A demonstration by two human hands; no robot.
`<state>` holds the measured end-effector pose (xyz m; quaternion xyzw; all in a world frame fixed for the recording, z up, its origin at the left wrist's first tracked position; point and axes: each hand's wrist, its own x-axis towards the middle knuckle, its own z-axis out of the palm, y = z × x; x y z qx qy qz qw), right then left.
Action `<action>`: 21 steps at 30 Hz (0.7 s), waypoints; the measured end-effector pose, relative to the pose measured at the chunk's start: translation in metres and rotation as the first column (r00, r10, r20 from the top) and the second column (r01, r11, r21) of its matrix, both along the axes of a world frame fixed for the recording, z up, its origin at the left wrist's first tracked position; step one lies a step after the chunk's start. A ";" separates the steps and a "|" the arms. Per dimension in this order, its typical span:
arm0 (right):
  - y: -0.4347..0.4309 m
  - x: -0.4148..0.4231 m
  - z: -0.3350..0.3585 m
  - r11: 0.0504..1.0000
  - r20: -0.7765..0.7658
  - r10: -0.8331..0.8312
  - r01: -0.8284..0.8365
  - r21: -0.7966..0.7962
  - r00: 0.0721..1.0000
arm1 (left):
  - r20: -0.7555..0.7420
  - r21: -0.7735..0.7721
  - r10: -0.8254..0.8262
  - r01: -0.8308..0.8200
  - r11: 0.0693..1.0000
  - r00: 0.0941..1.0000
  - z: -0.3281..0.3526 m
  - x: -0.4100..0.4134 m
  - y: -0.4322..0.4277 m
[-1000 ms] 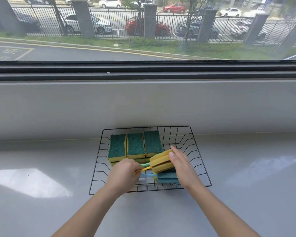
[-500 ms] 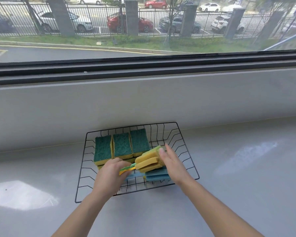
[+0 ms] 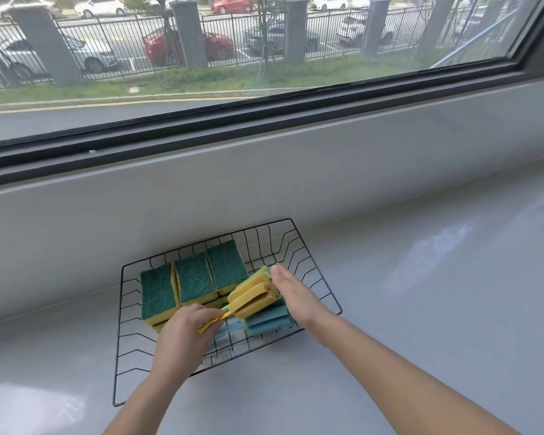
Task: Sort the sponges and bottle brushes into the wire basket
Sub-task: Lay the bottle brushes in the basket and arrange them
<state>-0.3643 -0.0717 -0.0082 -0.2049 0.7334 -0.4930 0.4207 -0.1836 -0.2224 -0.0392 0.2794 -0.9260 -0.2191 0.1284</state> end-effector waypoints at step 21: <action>0.001 0.001 0.012 0.993 0.253 0.084 -0.102 0.059 0.964 | -0.024 0.008 -0.038 0.038 0.999 0.999 0.006 0.000 0.002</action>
